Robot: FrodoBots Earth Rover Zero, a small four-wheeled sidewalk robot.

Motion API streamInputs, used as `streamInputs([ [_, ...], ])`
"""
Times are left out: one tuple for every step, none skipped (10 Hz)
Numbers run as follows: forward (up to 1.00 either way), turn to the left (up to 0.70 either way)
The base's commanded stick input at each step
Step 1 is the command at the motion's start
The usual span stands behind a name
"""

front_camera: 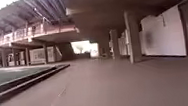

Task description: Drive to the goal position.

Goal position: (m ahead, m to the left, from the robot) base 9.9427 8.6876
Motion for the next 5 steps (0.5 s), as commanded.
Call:
streamInputs([
  [0.5, 0.0],
  [0.5, 0.0],
  [0.5, 0.0],
  [0.5, 0.0],
  [0.5, 0.0],
])
